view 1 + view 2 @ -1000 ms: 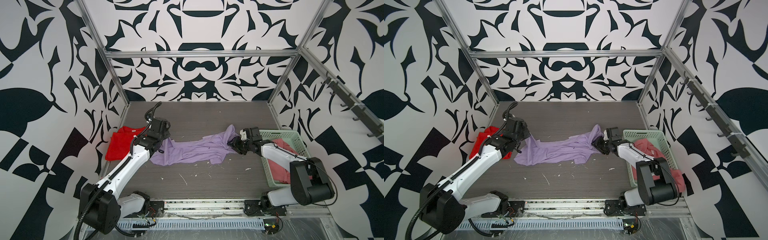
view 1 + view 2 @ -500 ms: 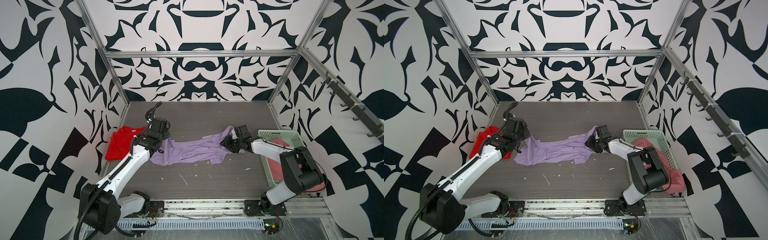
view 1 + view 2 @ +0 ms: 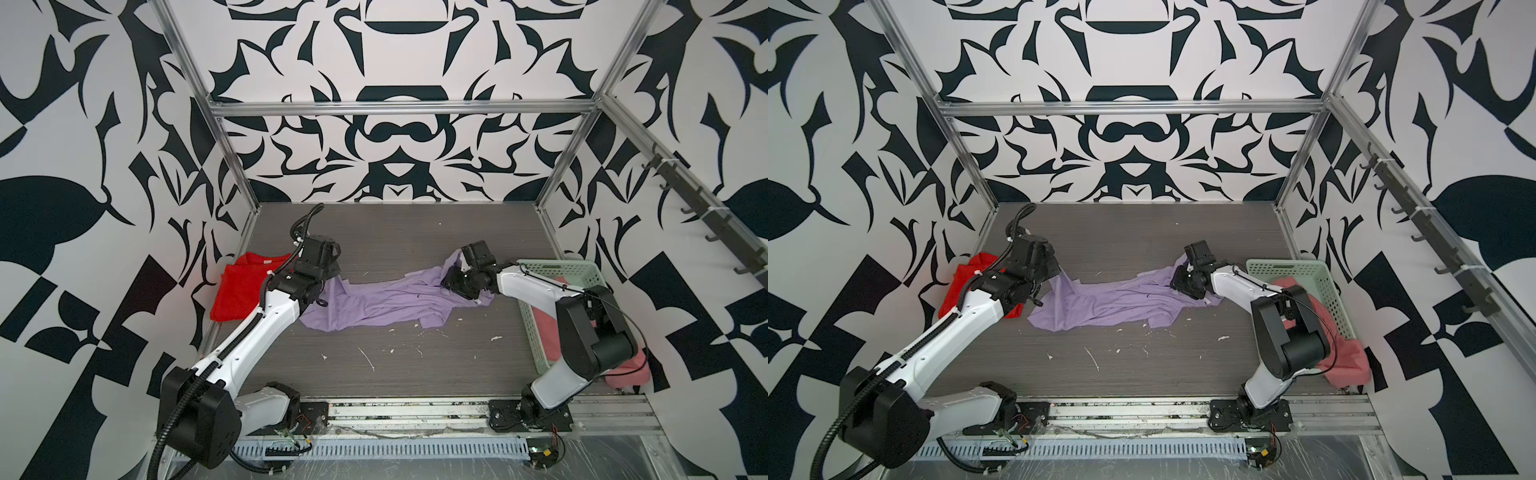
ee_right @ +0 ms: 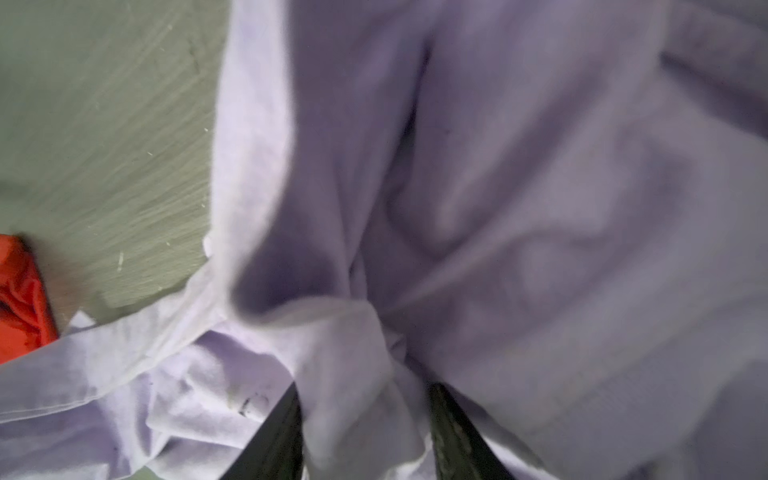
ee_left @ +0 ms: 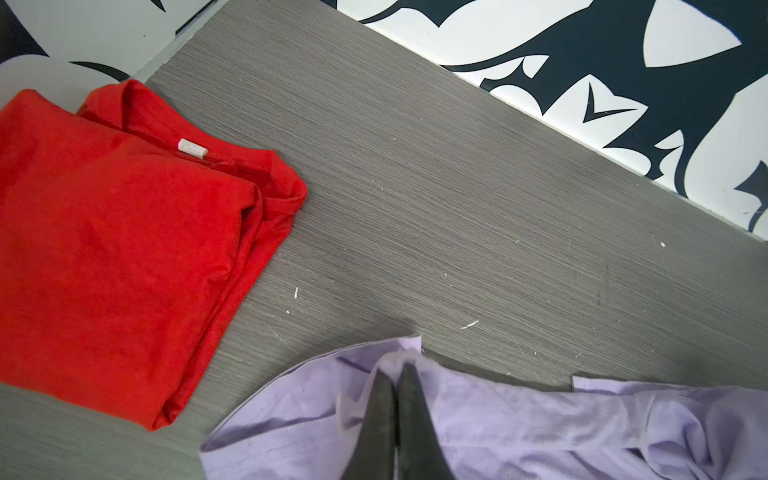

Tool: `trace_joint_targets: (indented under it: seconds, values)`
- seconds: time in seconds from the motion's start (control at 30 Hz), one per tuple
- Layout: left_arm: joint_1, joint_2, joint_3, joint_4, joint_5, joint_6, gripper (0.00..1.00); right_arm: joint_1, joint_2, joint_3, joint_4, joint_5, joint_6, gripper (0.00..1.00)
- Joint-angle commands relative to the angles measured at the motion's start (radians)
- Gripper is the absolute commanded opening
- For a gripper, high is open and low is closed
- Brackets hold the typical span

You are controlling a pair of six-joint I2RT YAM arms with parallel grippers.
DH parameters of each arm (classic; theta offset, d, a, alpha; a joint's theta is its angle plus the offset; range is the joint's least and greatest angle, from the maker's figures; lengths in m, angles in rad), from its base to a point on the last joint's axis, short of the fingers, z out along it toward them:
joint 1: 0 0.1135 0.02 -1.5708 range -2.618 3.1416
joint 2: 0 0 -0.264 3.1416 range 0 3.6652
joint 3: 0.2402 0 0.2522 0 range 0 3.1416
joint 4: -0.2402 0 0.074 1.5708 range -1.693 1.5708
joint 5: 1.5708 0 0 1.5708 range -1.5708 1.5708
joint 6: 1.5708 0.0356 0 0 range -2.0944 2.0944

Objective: Fold and stack the t-shirts

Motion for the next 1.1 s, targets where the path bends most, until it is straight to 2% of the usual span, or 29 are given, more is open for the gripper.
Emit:
trace_joint_targets:
  seconds: [0.0, 0.2, 0.27, 0.3, 0.33, 0.37, 0.53, 0.67, 0.9, 1.07]
  values:
    - [0.004, -0.013, -0.009, 0.000, -0.019, -0.005, 0.00, 0.004, -0.049, 0.010, -0.020, 0.032, -0.046, 0.52]
    - [0.004, -0.006, -0.003, 0.001, -0.013, -0.005, 0.00, 0.001, -0.019, 0.039, 0.008, -0.007, -0.118, 0.53]
    - [0.004, -0.010, -0.003, -0.001, -0.013, -0.005, 0.00, 0.003, 0.000, 0.073, -0.044, 0.004, -0.165, 0.54]
    - [0.004, -0.013, -0.005, -0.005, -0.012, -0.005, 0.00, 0.003, 0.007, 0.090, -0.073, 0.006, -0.192, 0.60]
    - [0.004, -0.015, -0.005, -0.007, -0.016, -0.005, 0.00, 0.002, 0.010, 0.106, -0.104, 0.007, -0.216, 0.61]
    - [0.004, -0.020, -0.007, -0.011, -0.018, -0.004, 0.00, 0.002, 0.008, 0.118, -0.133, 0.008, -0.240, 0.67]
    - [0.004, -0.043, -0.025, -0.010, -0.035, -0.005, 0.00, -0.001, -0.046, 0.080, -0.137, 0.005, -0.274, 0.69]
    - [0.004, -0.038, -0.024, -0.004, -0.035, -0.003, 0.00, -0.019, -0.054, 0.036, -0.061, -0.043, -0.254, 0.65]
    - [0.003, -0.036, -0.017, -0.006, -0.036, 0.003, 0.00, -0.066, -0.070, 0.001, -0.032, -0.079, -0.264, 0.58]
    - [0.004, -0.046, -0.028, -0.007, -0.043, 0.003, 0.00, -0.112, -0.094, -0.063, 0.062, -0.168, -0.214, 0.53]
